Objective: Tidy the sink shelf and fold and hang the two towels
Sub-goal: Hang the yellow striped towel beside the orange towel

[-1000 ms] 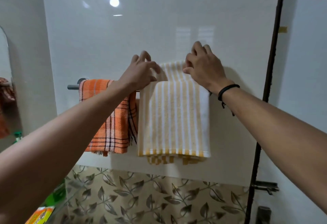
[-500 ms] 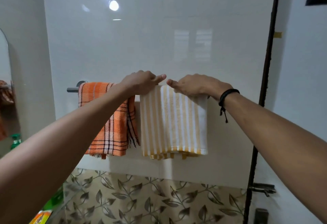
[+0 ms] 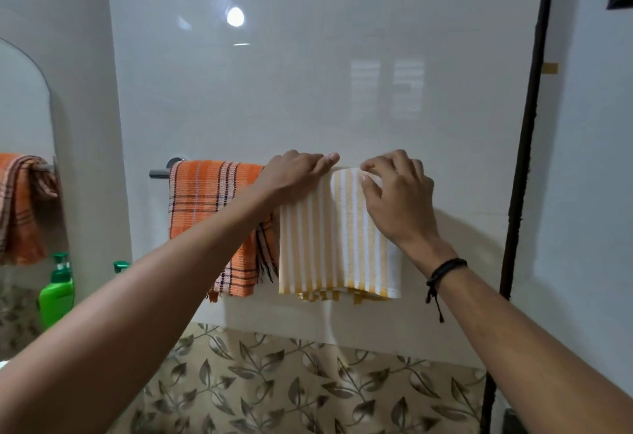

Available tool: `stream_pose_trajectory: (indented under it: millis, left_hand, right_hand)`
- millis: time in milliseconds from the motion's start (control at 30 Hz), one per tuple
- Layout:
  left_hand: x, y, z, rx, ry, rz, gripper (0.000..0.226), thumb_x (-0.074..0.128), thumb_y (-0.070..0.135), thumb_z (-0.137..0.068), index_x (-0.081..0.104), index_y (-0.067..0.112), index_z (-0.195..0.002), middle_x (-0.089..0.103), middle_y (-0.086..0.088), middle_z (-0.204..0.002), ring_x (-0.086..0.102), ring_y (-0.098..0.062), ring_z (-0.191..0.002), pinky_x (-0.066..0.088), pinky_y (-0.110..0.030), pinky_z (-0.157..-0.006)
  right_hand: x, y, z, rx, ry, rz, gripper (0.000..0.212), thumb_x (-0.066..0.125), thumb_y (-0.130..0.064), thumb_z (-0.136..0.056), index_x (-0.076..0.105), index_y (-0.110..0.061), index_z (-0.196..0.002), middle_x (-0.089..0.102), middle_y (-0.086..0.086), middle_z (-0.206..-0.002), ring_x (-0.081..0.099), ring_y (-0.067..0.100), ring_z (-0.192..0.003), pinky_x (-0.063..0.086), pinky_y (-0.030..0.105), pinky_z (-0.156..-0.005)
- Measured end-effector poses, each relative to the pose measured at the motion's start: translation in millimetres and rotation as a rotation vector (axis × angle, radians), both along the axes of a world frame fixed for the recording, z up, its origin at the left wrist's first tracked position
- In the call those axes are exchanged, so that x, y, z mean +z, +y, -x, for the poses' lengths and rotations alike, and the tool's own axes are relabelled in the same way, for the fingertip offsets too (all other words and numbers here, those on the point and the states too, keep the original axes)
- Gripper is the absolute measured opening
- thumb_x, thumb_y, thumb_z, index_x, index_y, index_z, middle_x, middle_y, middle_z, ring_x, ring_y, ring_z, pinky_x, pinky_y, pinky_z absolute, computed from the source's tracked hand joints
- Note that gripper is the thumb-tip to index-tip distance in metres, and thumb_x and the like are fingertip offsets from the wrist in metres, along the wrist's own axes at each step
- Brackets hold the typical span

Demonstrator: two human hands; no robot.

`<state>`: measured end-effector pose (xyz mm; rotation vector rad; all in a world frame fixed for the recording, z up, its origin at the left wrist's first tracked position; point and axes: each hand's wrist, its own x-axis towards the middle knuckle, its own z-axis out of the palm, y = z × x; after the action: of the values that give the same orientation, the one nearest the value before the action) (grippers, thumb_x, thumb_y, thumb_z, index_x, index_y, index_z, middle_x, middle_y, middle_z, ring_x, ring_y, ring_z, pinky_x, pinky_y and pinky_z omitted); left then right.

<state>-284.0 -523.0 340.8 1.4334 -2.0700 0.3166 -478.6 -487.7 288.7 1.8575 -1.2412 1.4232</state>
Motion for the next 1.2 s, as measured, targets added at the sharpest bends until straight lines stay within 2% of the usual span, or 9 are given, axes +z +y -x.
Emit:
stream_pose_trajectory:
  millis: [67, 167, 333, 433, 533, 700, 933, 1033, 1200]
  left_hand:
    - [-13.7, 0.7, -3.3, -0.016, 0.035, 0.136, 0.047, 0.029, 0.055, -0.105, 0.065, 0.026, -0.111, 0.066, -0.002, -0.123, 0.051, -0.028, -0.122, 0.039, -0.042, -0.099]
    - [-46.5, 9.9, -6.7, -0.05, 0.235, 0.329, 0.041, 0.043, 0.051, -0.102, 0.064, 0.022, -0.123, 0.058, 0.0, -0.133, 0.044, -0.025, -0.127, 0.036, -0.037, -0.107]
    - [-122.0, 52.5, 4.4, 0.011, 0.613, 0.373, 0.03, 0.069, 0.021, -0.094, 0.062, 0.018, -0.123, 0.045, -0.006, -0.14, 0.037, -0.018, -0.129, 0.033, -0.029, -0.102]
    - [-171.6, 71.3, 5.1, 0.055, 0.65, 0.336, 0.03, 0.072, 0.019, -0.092, 0.063, 0.018, -0.121, 0.044, -0.004, -0.136, 0.037, -0.012, -0.125, 0.037, -0.03, -0.103]
    - [-217.2, 92.9, 3.8, 0.107, 0.629, 0.281, 0.03, 0.074, 0.017, -0.09, 0.065, 0.023, -0.118, 0.043, 0.002, -0.134, 0.039, -0.012, -0.126, 0.033, -0.015, -0.098]
    - [-268.7, 119.6, -0.8, 0.187, 0.612, 0.219, 0.041, 0.075, 0.006, -0.086, 0.065, 0.029, -0.118, 0.045, 0.004, -0.133, 0.049, -0.017, -0.119, 0.038, -0.012, -0.09]
    - [-318.0, 164.9, -17.6, 0.292, 0.655, 0.163, 0.031, 0.07, 0.005, -0.082, 0.069, 0.022, -0.108, 0.048, -0.001, -0.129, 0.05, -0.021, -0.124, 0.048, -0.043, -0.102]
    - [-341.4, 190.4, -28.3, 0.359, 0.692, 0.105, 0.029, 0.066, 0.006, -0.079, 0.069, 0.02, -0.104, 0.05, -0.002, -0.122, 0.052, -0.024, -0.121, 0.046, -0.046, -0.102]
    - [-391.7, 242.0, -55.5, 0.513, 0.792, -0.016, 0.025, 0.066, 0.008, -0.082, 0.068, 0.024, -0.1, 0.047, 0.009, -0.122, 0.054, -0.023, -0.117, 0.05, -0.048, -0.097]
  right_hand:
    - [-17.2, 6.0, -0.6, 0.033, -0.117, 0.014, 0.022, 0.062, -0.027, -0.092, 0.065, -0.023, -0.113, 0.052, -0.002, -0.122, 0.048, 0.022, -0.116, 0.043, 0.041, -0.092]
    - [-38.6, 14.7, 0.5, 0.146, -0.302, 0.071, 0.031, 0.071, -0.017, -0.083, 0.061, -0.02, -0.113, 0.044, -0.004, -0.123, 0.048, 0.024, -0.113, 0.046, 0.039, -0.096]
    - [-74.4, 34.1, 6.6, 0.386, -0.606, -0.072, 0.034, 0.072, -0.013, -0.085, 0.053, -0.022, -0.111, 0.042, -0.008, -0.112, 0.053, 0.018, -0.108, 0.051, 0.045, -0.094]
    - [-104.8, 47.0, 11.2, 0.398, -0.655, -0.15, 0.026, 0.073, -0.014, -0.085, 0.058, -0.023, -0.104, 0.047, -0.009, -0.106, 0.056, 0.018, -0.102, 0.052, 0.041, -0.089]
    - [-140.0, 58.6, 15.3, 0.367, -0.64, -0.173, 0.021, 0.075, -0.009, -0.083, 0.062, -0.022, -0.093, 0.05, -0.006, -0.101, 0.056, 0.019, -0.097, 0.051, 0.038, -0.085]
    - [-197.9, 72.3, 13.8, 0.363, -0.668, -0.31, 0.024, 0.074, -0.005, -0.082, 0.062, -0.025, -0.082, 0.053, -0.005, -0.097, 0.057, 0.017, -0.094, 0.047, 0.034, -0.08]
    - [-259.6, 88.1, -1.0, 0.474, -0.685, -0.552, 0.027, 0.071, -0.006, -0.086, 0.062, -0.03, -0.077, 0.061, -0.006, -0.091, 0.063, 0.021, -0.085, 0.054, 0.04, -0.077]
    - [-276.4, 102.2, -13.8, 0.558, -0.66, -0.612, 0.032, 0.071, -0.005, -0.087, 0.059, -0.033, -0.075, 0.065, 0.0, -0.086, 0.063, 0.019, -0.079, 0.049, 0.03, -0.072]
    - [-323.3, 125.1, -51.6, 0.71, -0.579, -0.88, 0.026, 0.069, -0.001, -0.084, 0.062, -0.025, -0.076, 0.067, 0.002, -0.078, 0.063, 0.02, -0.074, 0.05, 0.032, -0.072]
